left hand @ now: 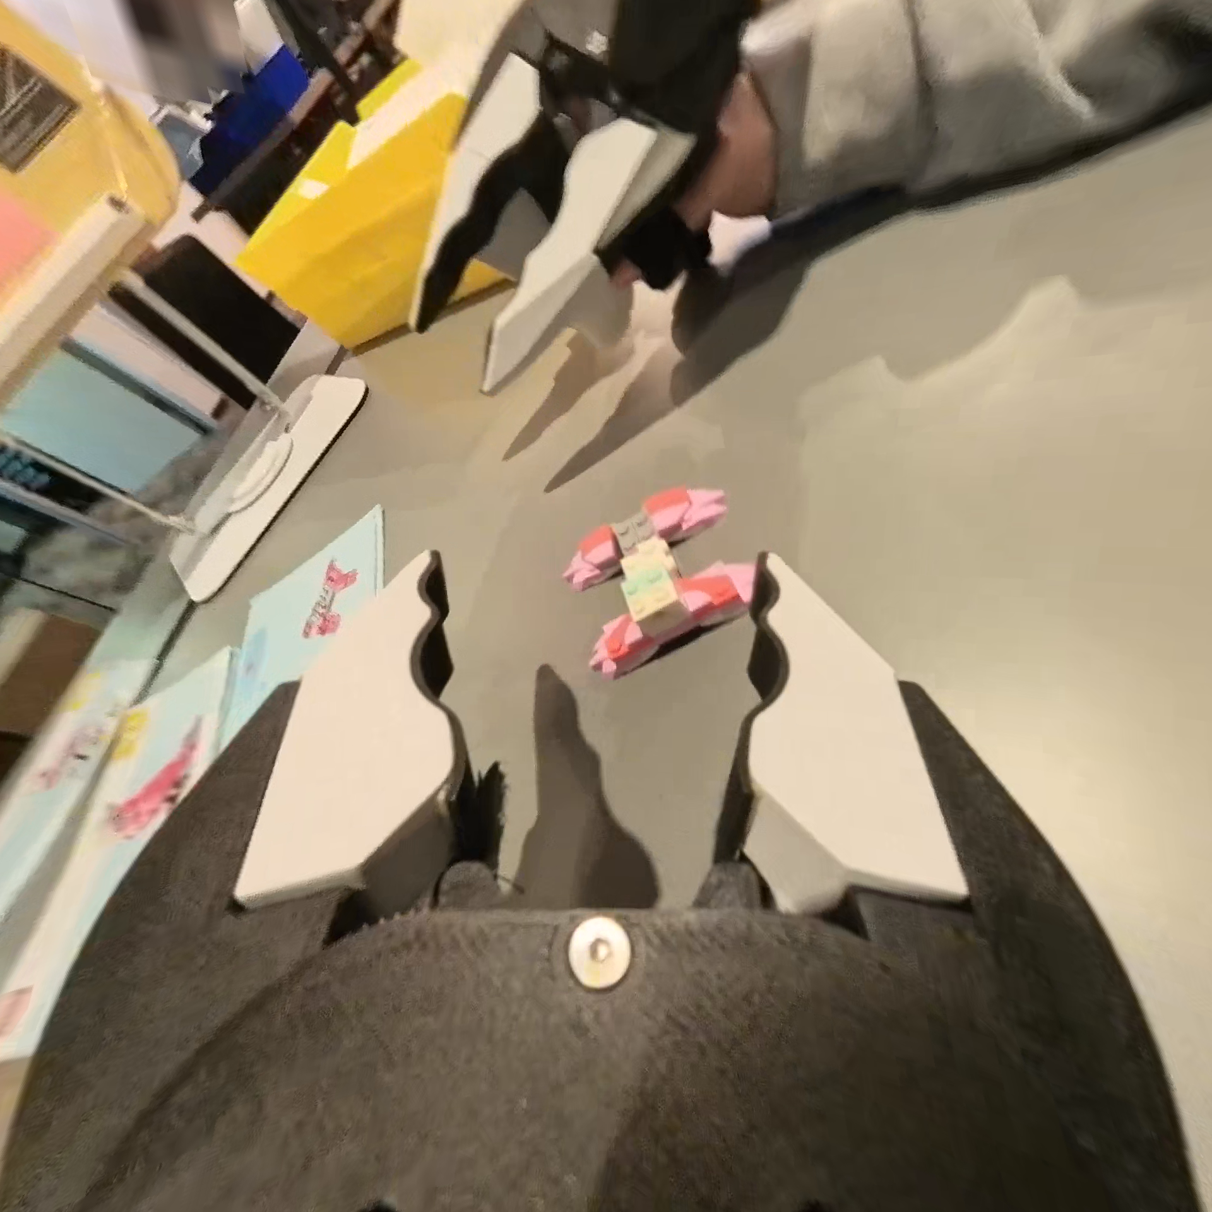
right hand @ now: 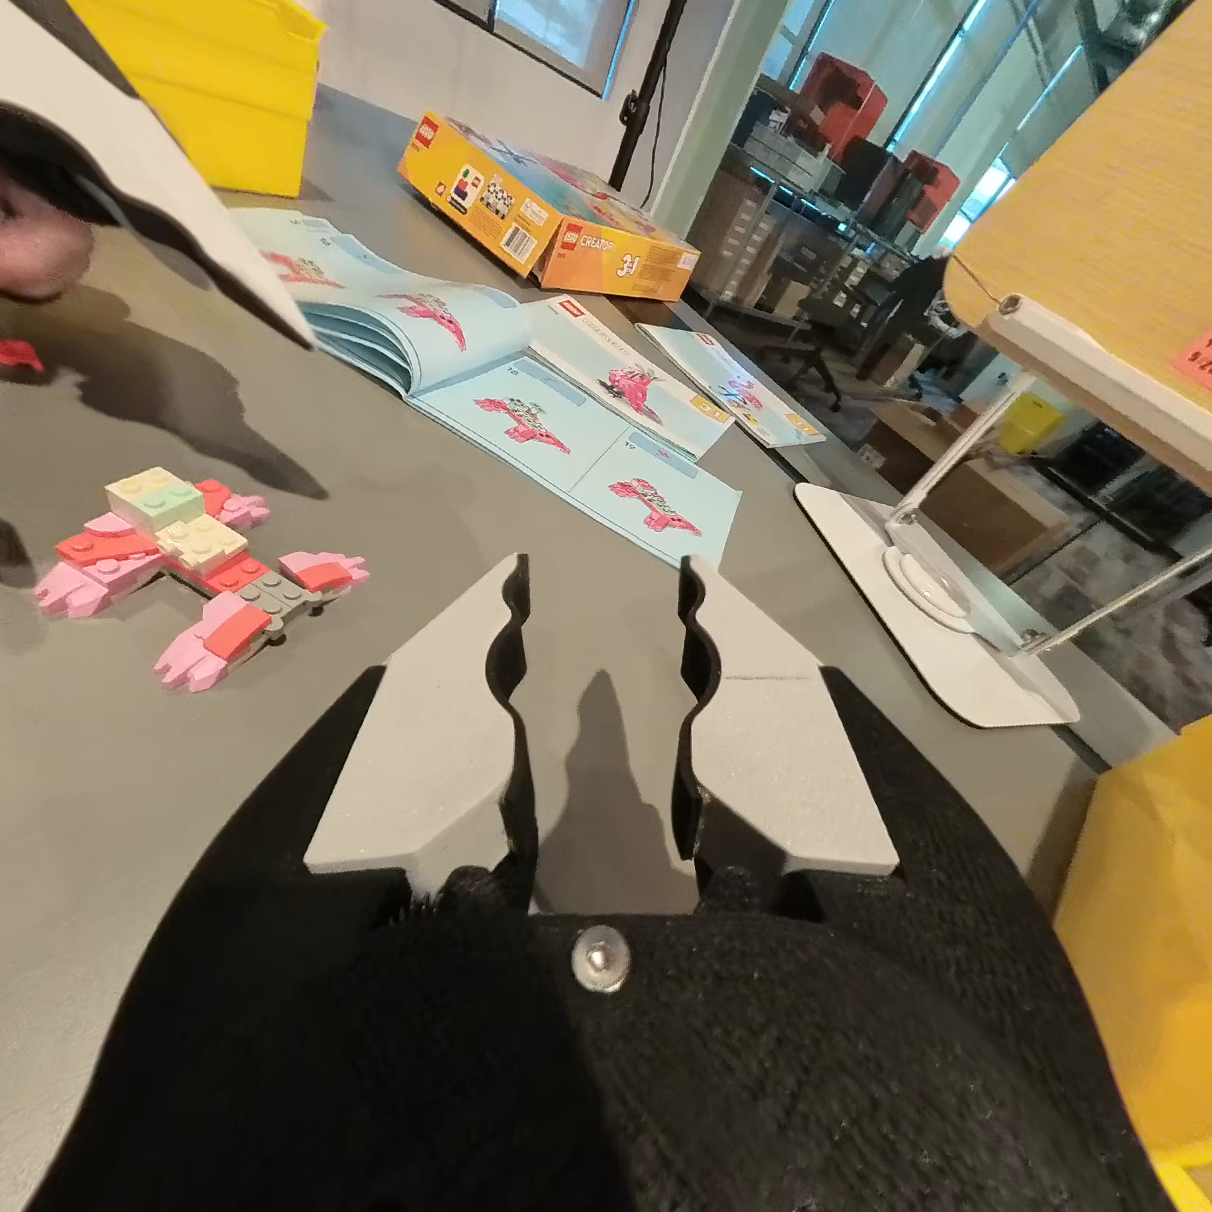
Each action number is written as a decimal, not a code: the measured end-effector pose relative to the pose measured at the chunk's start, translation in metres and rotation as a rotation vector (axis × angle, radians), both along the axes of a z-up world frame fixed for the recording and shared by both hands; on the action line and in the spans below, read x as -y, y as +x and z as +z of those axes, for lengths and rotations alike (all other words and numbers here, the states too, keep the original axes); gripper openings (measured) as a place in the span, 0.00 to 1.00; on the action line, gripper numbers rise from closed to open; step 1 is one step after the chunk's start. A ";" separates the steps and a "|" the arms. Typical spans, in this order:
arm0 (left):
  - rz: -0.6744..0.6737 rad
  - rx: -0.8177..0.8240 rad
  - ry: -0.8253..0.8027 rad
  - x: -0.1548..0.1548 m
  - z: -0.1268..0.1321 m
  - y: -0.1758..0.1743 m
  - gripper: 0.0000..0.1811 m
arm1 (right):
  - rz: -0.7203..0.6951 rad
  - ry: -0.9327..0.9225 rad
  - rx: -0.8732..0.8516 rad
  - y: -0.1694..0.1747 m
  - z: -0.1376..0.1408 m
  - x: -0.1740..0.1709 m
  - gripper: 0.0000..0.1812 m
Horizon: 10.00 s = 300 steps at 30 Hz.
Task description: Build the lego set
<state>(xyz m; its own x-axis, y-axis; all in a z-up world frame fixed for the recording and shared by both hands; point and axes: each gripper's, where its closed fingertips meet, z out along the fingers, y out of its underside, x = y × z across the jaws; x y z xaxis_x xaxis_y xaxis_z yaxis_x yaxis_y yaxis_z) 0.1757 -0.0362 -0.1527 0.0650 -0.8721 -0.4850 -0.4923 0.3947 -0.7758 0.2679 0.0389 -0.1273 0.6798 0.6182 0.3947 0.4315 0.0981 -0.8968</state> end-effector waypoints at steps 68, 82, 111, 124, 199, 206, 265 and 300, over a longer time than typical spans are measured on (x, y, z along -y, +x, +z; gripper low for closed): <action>0.305 0.481 -0.146 -0.022 0.087 -0.029 0.42 | -0.118 0.173 -0.233 0.022 0.038 -0.006 0.11; 1.018 0.502 0.044 -0.003 0.166 -0.281 0.41 | -0.105 0.195 -0.265 0.020 0.046 0.001 0.10; 1.243 -0.275 -1.048 -0.023 -0.027 -0.373 0.16 | -0.073 0.174 -0.197 0.010 0.035 0.001 0.10; 1.200 -0.324 -0.985 -0.025 -0.027 -0.364 0.11 | -0.061 0.172 -0.185 0.007 0.034 0.002 0.10; 0.526 -0.195 0.862 -0.039 0.057 -0.055 0.09 | 0.354 -0.344 -0.385 -0.140 0.036 0.045 0.01; 0.540 -0.215 0.861 -0.041 0.053 -0.055 0.09 | 0.359 -0.387 -0.410 -0.139 0.032 0.043 0.01; 0.494 0.303 0.096 -0.034 0.066 -0.033 0.08 | 0.381 -0.423 -0.842 -0.130 0.061 0.033 0.04; 0.564 0.152 0.229 -0.044 0.057 -0.023 0.09 | 0.193 -0.321 -0.717 -0.119 0.050 0.023 0.02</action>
